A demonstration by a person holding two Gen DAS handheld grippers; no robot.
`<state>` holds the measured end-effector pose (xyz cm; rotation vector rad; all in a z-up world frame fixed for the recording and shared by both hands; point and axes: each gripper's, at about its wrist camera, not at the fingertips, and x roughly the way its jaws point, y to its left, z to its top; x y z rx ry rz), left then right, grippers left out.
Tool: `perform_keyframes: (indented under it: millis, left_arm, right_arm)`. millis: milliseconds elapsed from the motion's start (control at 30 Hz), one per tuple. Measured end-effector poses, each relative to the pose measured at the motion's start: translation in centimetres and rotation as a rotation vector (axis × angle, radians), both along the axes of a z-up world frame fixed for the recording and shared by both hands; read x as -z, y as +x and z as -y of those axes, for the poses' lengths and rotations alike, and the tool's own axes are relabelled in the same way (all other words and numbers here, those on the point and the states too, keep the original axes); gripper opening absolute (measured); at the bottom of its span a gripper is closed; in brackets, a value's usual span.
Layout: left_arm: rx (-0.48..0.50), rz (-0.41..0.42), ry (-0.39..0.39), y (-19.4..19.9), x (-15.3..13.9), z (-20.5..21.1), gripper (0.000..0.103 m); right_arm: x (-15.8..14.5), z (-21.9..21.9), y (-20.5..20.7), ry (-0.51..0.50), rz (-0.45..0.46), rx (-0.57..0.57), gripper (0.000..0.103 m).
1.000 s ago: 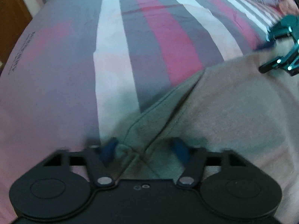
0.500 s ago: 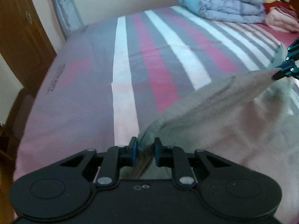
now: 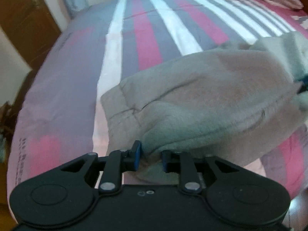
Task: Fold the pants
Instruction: 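Lift the waistband with both grippers and fold it over toward the pant cuffs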
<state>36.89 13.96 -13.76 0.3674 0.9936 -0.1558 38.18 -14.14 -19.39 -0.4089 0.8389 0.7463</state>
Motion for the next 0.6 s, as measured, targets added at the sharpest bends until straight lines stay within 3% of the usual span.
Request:
perform_keyframes:
  millis: [67, 133, 167, 200, 300, 467, 533, 600]
  left_arm:
    - [-0.067, -0.013, -0.034, -0.2, -0.3, 0.1, 0.025]
    - [-0.151, -0.026, -0.107, -1.3, -1.3, -0.9, 0.045]
    - [-0.209, -0.036, -0.165, -1.7, -1.8, -1.7, 0.070]
    - [-0.267, -0.032, -0.221, -2.1, -2.3, -2.5, 0.084]
    - [-0.400, -0.042, -0.391, -3.1, -2.7, -4.9, 0.084]
    - [-0.698, -0.148, -0.716, -2.2, 0.1, -8.3, 0.083]
    - [-0.730, -0.165, -0.770, -2.1, 1.0, -8.5, 0.076]
    - [-0.720, -0.163, -0.768, -1.7, 1.4, -7.7, 0.069]
  right_arm:
    - [1.8, -0.5, -0.7, -0.035, -0.006, 0.040, 0.005]
    - [2.8, -0.7, -0.8, -0.051, -0.047, 0.090, 0.014]
    - [2.8, -0.5, -1.1, -0.035, -0.052, 0.110, 0.018]
    - [2.4, -0.2, -1.4, -0.007, -0.055, 0.129, 0.024]
    - [1.2, 1.4, -1.9, 0.083, -0.087, 0.200, 0.037]
    - [1.1, 4.8, -1.3, 0.221, -0.244, 0.380, 0.038]
    - [1.3, 6.6, -1.7, 0.300, -0.332, 0.467, 0.038]
    - [1.5, 7.9, -1.3, 0.356, -0.402, 0.538, 0.038]
